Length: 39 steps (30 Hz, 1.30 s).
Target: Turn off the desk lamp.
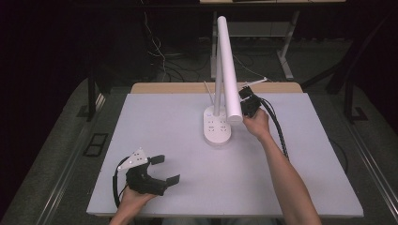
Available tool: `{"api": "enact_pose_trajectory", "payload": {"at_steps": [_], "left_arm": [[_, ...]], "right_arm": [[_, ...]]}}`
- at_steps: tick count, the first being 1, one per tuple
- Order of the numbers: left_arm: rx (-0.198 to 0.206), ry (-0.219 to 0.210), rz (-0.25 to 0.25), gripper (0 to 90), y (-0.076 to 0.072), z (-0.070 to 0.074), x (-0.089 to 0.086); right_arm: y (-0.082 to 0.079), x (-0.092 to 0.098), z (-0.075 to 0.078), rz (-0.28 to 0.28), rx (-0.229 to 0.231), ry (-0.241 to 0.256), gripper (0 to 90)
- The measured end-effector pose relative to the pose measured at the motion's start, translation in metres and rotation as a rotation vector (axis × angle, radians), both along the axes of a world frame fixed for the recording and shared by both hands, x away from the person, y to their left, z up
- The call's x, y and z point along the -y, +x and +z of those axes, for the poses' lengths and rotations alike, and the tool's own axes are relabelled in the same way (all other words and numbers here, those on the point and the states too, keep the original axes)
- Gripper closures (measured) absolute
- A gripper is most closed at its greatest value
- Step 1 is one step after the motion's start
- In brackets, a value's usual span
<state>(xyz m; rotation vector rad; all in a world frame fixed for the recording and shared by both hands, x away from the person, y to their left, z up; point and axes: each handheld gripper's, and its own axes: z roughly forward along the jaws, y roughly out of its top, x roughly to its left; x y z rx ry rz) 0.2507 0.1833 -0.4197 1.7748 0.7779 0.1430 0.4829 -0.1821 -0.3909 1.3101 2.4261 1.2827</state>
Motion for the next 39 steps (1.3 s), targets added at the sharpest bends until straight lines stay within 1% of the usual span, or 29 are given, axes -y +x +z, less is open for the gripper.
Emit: {"api": "enact_pose_trajectory", "payload": {"at_steps": [1, 3, 5, 6, 7, 8, 9, 10, 11, 12, 13, 14, 15, 16, 17, 18, 19, 20, 21, 22, 23, 24, 25, 26, 27, 32, 33, 37, 39], "left_arm": [[0.000, 0.000, 0.001, 0.0, 0.000, 0.000, 0.000], [0.000, 0.000, 0.001, 0.0, 0.000, 0.000, 0.000], [0.000, 0.000, 0.001, 0.0, 0.000, 0.000, 0.000], [0.002, 0.001, 0.000, 0.0, 0.000, 0.000, 0.000], [0.001, -0.001, 0.000, 0.0, -0.001, 0.000, 0.001], [0.001, -0.002, 0.001, 0.0, -0.001, 0.000, 0.001], [0.000, -0.001, -0.001, 0.0, -0.001, 0.000, 0.001], [0.001, 0.000, -0.001, 0.0, -0.001, 0.000, 0.002], [0.002, 0.000, -0.002, 0.0, -0.001, 0.000, 0.002], [0.001, -0.001, -0.002, 0.0, -0.001, 0.000, 0.002], [0.001, 0.000, -0.003, 0.0, -0.001, 0.000, 0.003], [0.000, 0.000, -0.005, 0.0, -0.001, 0.000, 0.003], [-0.001, 0.000, -0.005, 0.0, -0.001, 0.000, 0.003], [0.002, -0.001, -0.005, 0.0, -0.001, 0.000, 0.003], [0.005, -0.004, -0.004, 0.0, -0.002, 0.001, 0.003], [0.009, -0.004, -0.002, 0.0, -0.002, 0.001, 0.003], [0.009, -0.006, -0.001, 0.0, -0.002, 0.001, 0.003], [0.009, -0.006, -0.001, 0.0, -0.002, 0.001, 0.003], [0.008, -0.006, -0.001, 0.0, -0.002, 0.001, 0.003], [0.007, -0.004, -0.002, 0.0, -0.002, 0.001, 0.003], [0.005, -0.006, -0.001, 0.0, -0.002, 0.001, 0.003], [0.004, -0.006, -0.002, 0.0, -0.002, 0.001, 0.003], [0.005, -0.005, -0.004, 0.0, -0.002, 0.001, 0.004], [0.004, -0.006, -0.004, 0.0, -0.002, 0.001, 0.004], [0.003, -0.008, -0.003, 0.0, -0.002, 0.001, 0.005], [0.001, -0.010, -0.008, 0.0, -0.003, 0.000, 0.006], [0.002, -0.009, -0.008, 0.0, -0.003, 0.000, 0.006], [0.001, -0.007, -0.013, 0.0, -0.003, 0.000, 0.006], [0.000, -0.006, -0.015, 0.0, -0.002, 0.000, 0.006]], "right_arm": [[-0.002, 0.001, 0.002, -0.002, -0.003, 0.006, 90.0], [-0.005, 0.005, 0.005, 0.009, 0.012, 0.016, 89.9], [-0.007, 0.006, 0.006, 0.012, 0.015, 0.020, 89.9], [-0.010, 0.008, 0.007, 0.007, 0.015, 0.025, 86.6], [-0.013, 0.009, 0.008, 0.000, 0.020, 0.036, 77.3], [-0.018, 0.012, 0.009, -0.004, 0.016, 0.042, 72.2], [-0.018, 0.012, 0.009, -0.004, 0.016, 0.042, 72.2], [-0.025, 0.014, 0.012, -0.011, 0.033, 0.024, 66.6], [-0.028, 0.016, 0.014, -0.016, 0.034, 0.025, 63.8], [-0.028, 0.016, 0.014, -0.016, 0.034, 0.025, 63.8], [-0.034, 0.020, 0.017, -0.020, 0.046, 0.034, 56.7], [-0.037, 0.022, 0.020, -0.026, 0.049, 0.040, 52.1], [-0.037, 0.022, 0.020, -0.026, 0.049, 0.040, 52.1], [-0.041, 0.025, 0.021, -0.030, 0.056, 0.046, 48.6], [-0.048, 0.030, 0.024, -0.040, 0.080, 0.078, 42.1], [-0.048, 0.030, 0.024, -0.040, 0.080, 0.078, 42.1], [-0.055, 0.035, 0.026, -0.048, 0.083, 0.098, 30.5], [-0.055, 0.035, 0.026, -0.048, 0.083, 0.098, 30.5], [-0.061, 0.038, 0.027, -0.042, 0.087, 0.101, 16.6], [-0.061, 0.038, 0.027, -0.042, 0.087, 0.101, 16.6], [-0.068, 0.042, 0.030, -0.038, 0.096, 0.098, 7.8], [-0.068, 0.042, 0.030, -0.038, 0.096, 0.098, 7.8], [-0.075, 0.045, 0.033, -0.041, 0.107, 0.092, 0.5], [-0.075, 0.045, 0.033, -0.041, 0.107, 0.092, 0.5], [-0.084, 0.048, 0.035, -0.034, 0.124, 0.112, 0.4], [-0.104, 0.054, 0.038, -0.008, 0.127, 0.085, 0.5], [-0.104, 0.054, 0.038, -0.008, 0.127, 0.085, 0.5], [-0.120, 0.059, 0.037, -0.006, 0.140, 0.084, 0.5], [-0.128, 0.061, 0.036, -0.007, 0.134, 0.083, 0.5]]}}
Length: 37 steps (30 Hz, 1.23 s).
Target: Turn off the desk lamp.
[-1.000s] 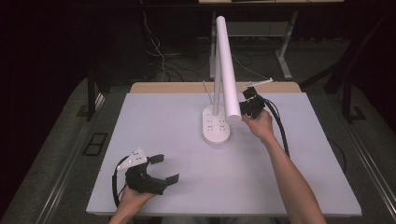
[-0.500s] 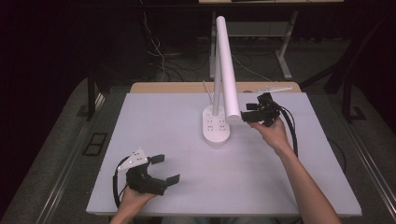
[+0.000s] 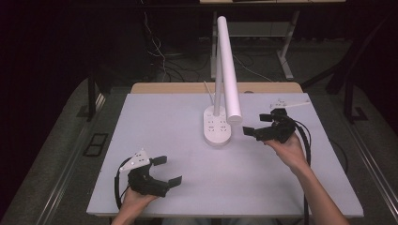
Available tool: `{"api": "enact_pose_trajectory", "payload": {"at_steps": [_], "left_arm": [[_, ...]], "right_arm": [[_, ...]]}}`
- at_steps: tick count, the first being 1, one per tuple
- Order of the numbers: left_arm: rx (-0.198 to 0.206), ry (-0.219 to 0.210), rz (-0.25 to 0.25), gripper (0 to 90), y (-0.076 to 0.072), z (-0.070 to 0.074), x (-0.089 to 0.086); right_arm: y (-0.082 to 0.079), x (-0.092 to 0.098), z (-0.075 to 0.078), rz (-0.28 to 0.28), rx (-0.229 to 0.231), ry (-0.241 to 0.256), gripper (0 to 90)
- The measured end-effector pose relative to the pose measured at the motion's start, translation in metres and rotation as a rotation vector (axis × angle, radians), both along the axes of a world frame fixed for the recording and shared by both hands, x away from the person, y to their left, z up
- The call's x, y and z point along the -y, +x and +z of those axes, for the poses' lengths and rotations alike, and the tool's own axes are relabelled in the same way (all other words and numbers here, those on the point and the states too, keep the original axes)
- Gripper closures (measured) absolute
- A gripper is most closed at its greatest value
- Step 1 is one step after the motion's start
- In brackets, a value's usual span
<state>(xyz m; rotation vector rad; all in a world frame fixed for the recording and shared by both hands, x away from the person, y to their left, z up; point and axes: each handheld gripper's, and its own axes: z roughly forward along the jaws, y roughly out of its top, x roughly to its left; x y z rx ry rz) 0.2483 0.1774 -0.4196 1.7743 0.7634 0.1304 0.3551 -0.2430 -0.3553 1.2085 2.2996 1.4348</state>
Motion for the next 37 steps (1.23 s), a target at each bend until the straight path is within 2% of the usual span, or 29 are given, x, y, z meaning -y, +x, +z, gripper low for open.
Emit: {"api": "enact_pose_trajectory", "payload": {"at_steps": [2, 10, 17, 20, 28, 34, 37], "left_arm": [[-0.002, 0.001, -0.001, 0.0, 0.000, 0.000, 0.001], [-0.006, 0.002, -0.004, 0.0, 0.000, 0.000, 0.001], [-0.007, 0.007, -0.004, 0.0, -0.001, 0.000, 0.002], [-0.005, 0.008, -0.004, 0.0, -0.001, 0.000, 0.002], [-0.008, 0.009, -0.002, 0.0, 0.000, 0.000, 0.001], [-0.011, 0.014, 0.003, 0.0, 0.001, -0.001, 0.001], [-0.011, 0.014, 0.008, 0.0, 0.001, -0.001, 0.001]], "right_arm": [[-0.010, 0.004, -0.003, 0.001, 0.004, 0.006, 0.5], [-0.033, 0.015, -0.013, -0.011, 0.004, -0.005, 0.5], [-0.061, 0.029, -0.020, -0.045, 0.020, -0.003, 0.5], [-0.075, 0.038, -0.028, -0.065, 0.016, 0.012, 0.5], [-0.096, 0.050, -0.041, -0.104, 0.010, 0.044, 0.5], [-0.110, 0.054, -0.048, -0.116, 0.018, 0.031, 0.5], [-0.120, 0.058, -0.054, -0.134, 0.017, 0.047, 0.5]]}}
